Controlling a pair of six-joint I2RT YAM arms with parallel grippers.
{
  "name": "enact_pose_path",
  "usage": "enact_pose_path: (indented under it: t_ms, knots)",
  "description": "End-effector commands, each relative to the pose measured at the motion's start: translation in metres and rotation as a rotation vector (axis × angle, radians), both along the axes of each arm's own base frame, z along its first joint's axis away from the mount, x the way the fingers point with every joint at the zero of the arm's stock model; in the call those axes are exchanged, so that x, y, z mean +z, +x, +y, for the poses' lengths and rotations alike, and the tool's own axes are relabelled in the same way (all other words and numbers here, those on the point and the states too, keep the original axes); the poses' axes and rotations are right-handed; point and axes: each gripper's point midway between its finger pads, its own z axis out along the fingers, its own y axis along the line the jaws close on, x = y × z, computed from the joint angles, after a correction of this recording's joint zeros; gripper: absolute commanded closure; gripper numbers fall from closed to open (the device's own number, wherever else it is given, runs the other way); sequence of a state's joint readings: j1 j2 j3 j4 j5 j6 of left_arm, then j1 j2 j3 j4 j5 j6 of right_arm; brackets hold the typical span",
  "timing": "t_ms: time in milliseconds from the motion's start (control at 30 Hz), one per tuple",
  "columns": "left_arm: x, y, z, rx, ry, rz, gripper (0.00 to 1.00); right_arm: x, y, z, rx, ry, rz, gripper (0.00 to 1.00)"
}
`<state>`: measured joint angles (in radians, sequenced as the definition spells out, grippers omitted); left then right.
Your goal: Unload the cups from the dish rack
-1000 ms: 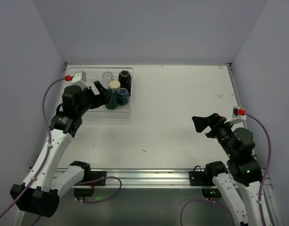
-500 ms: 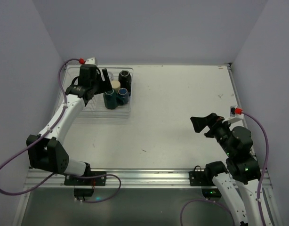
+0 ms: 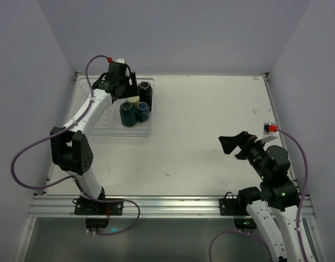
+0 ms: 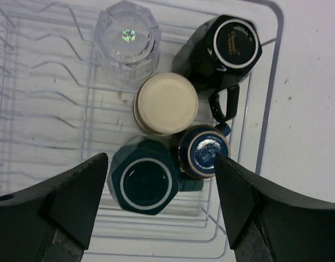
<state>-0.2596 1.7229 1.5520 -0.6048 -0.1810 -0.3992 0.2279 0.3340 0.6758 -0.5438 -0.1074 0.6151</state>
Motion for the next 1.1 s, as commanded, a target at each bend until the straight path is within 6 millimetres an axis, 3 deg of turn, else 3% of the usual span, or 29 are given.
enact_pose_path:
  t_ms: [0, 33, 200, 233, 400, 533, 667, 700, 833, 1067]
  knots:
    - [0.025, 0.023, -0.008, -0.028, 0.027, -0.044, 0.17, 0.009, 0.003, 0.005, 0.035, -0.013, -0.034, 0.01]
    - [0.017, 0.028, -0.008, -0.022, 0.047, -0.026, 0.17, 0.009, 0.003, 0.004, 0.032, -0.016, -0.034, 0.01]
    - [0.023, 0.049, -0.009, -0.022, 0.081, -0.014, 0.17, 0.008, 0.004, 0.004, 0.035, -0.026, -0.036, 0.01]
    - [0.011, 0.054, -0.009, -0.019, 0.093, 0.013, 0.17, 0.008, 0.004, 0.004, 0.036, -0.027, -0.038, 0.01]
    - [0.004, 0.063, -0.009, -0.005, 0.112, 0.041, 0.17, 0.008, 0.006, 0.005, 0.045, -0.037, -0.029, 0.01]
    - [-0.003, 0.058, -0.016, -0.035, 0.123, 0.059, 0.18, 0.011, 0.006, 0.004, 0.041, -0.041, -0.038, 0.01]
    - [-0.010, 0.045, -0.038, -0.097, 0.133, 0.074, 0.20, 0.011, 0.006, 0.007, 0.051, -0.031, -0.042, 0.01]
    - [0.000, 0.045, -0.044, -0.115, 0.125, 0.039, 0.20, 0.009, 0.006, 0.007, 0.054, -0.031, -0.037, 0.01]
    - [0.001, 0.034, -0.065, -0.177, 0.089, 0.010, 0.20, 0.005, 0.005, 0.007, 0.056, -0.030, -0.029, 0.01]
    - [-0.013, 0.020, -0.079, -0.210, 0.092, 0.034, 0.22, 0.007, 0.001, 0.005, 0.046, -0.031, -0.033, 0.01]
